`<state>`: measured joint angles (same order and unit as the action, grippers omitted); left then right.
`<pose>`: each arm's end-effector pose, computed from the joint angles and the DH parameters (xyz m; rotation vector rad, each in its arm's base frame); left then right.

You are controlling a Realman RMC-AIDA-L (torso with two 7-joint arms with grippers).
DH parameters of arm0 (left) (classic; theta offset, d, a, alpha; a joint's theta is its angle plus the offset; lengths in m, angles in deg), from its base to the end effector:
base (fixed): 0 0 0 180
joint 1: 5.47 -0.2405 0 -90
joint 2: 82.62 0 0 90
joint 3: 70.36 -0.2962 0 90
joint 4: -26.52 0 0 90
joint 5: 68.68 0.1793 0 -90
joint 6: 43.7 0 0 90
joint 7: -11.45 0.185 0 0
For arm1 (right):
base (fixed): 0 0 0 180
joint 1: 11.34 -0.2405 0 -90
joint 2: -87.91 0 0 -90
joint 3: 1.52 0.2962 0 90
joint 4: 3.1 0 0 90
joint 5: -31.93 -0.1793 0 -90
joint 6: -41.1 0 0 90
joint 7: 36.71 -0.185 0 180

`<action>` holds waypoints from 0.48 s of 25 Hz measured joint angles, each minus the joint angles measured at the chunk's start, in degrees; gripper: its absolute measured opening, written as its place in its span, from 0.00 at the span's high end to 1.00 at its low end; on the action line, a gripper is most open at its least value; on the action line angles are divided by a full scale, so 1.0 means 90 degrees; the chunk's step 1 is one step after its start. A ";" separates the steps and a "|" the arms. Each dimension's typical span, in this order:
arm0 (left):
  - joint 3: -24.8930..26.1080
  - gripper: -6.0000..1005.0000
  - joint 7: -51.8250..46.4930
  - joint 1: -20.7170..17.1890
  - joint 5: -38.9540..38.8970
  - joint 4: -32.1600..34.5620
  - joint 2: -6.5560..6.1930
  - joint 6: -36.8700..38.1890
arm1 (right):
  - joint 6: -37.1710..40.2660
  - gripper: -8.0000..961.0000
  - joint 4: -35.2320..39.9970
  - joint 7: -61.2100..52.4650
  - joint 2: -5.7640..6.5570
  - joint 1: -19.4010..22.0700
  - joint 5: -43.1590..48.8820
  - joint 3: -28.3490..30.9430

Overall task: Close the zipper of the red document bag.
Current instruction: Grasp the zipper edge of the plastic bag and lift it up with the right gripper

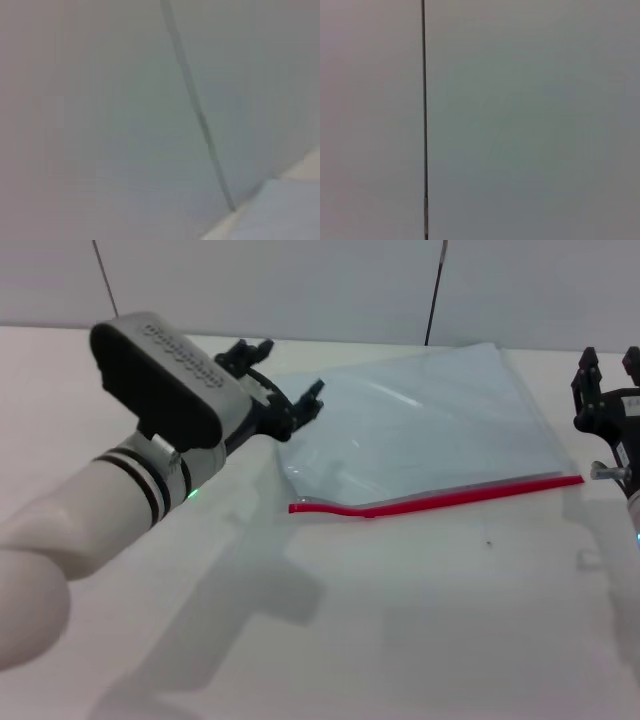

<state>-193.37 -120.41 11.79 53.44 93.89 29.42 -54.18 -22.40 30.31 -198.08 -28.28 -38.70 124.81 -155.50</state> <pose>-0.2235 0.3845 -0.0663 -2.0586 -0.2501 -0.3488 0.2830 0.3884 -0.0414 -1.5477 0.5510 0.6753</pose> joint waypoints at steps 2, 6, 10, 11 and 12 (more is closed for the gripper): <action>0.0305 0.24 0.0463 -0.0147 0.0012 0.0405 -0.0014 0.0854 | 0.0032 0.51 -0.0014 0.0000 0.0000 -0.0009 -0.0002 0.0000; 0.0893 0.24 0.1083 -0.0402 0.0238 0.1060 0.0045 0.2236 | 0.0161 0.51 -0.0044 0.0000 0.0000 -0.0054 -0.0005 0.0000; 0.1379 0.24 0.1241 -0.0434 0.1085 0.1481 0.0150 0.3504 | 0.0268 0.51 -0.0083 0.0000 -0.0001 -0.0078 -0.0008 0.0000; 0.1467 0.24 0.1232 -0.0398 0.1353 0.1545 0.0172 0.3808 | 0.0310 0.51 -0.0096 0.0000 -0.0001 -0.0095 -0.0008 -0.0001; 0.1558 0.24 0.1222 -0.0354 0.1578 0.1631 0.0196 0.4106 | 0.0358 0.51 -0.0107 0.0000 0.0000 -0.0119 -0.0008 0.0000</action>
<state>-179.35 -109.41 8.60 67.64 108.57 31.19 -17.23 -19.17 29.35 -198.08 -28.28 -39.77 124.74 -155.50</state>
